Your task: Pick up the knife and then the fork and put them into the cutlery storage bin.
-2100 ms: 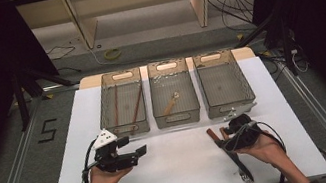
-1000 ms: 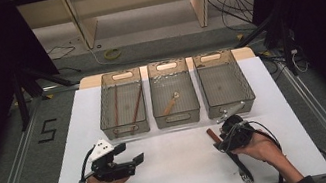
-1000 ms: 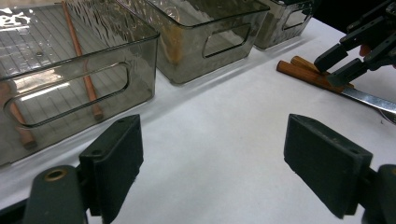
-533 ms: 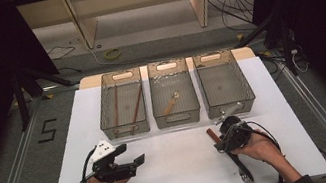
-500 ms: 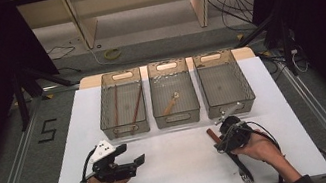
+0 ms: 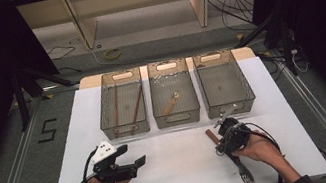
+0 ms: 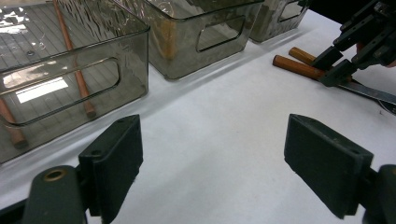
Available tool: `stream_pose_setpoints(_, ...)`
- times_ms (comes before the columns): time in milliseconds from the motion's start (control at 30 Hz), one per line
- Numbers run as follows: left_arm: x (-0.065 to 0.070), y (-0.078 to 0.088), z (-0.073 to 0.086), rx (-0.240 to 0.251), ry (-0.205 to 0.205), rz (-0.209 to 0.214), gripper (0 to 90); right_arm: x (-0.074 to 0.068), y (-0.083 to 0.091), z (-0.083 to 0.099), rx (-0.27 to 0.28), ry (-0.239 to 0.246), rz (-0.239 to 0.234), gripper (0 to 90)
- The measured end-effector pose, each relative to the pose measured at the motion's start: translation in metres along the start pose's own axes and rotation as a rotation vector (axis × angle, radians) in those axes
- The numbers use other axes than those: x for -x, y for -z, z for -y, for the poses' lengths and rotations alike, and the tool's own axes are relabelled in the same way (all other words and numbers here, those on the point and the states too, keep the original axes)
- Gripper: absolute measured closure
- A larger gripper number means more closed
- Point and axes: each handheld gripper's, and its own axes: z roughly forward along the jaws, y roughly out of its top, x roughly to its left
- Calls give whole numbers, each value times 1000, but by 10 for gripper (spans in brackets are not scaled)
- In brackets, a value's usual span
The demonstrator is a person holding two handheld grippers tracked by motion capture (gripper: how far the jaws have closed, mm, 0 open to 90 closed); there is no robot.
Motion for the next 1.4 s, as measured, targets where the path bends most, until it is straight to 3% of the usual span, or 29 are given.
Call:
stream_pose_setpoints(400, 0, -1, 1, -7, -3, 5, 190, -5, 0, -4, -53, 35, 39, 688)
stream_pose_setpoints(867, 1, -2, 1, -11, -4, 11, 193, -7, -1, -10, -72, 30, 31, 769)
stream_pose_setpoints(1400, -4, 0, 3, 9, 5, 15, 194, -5, 3, -9, -35, 34, 32, 774)
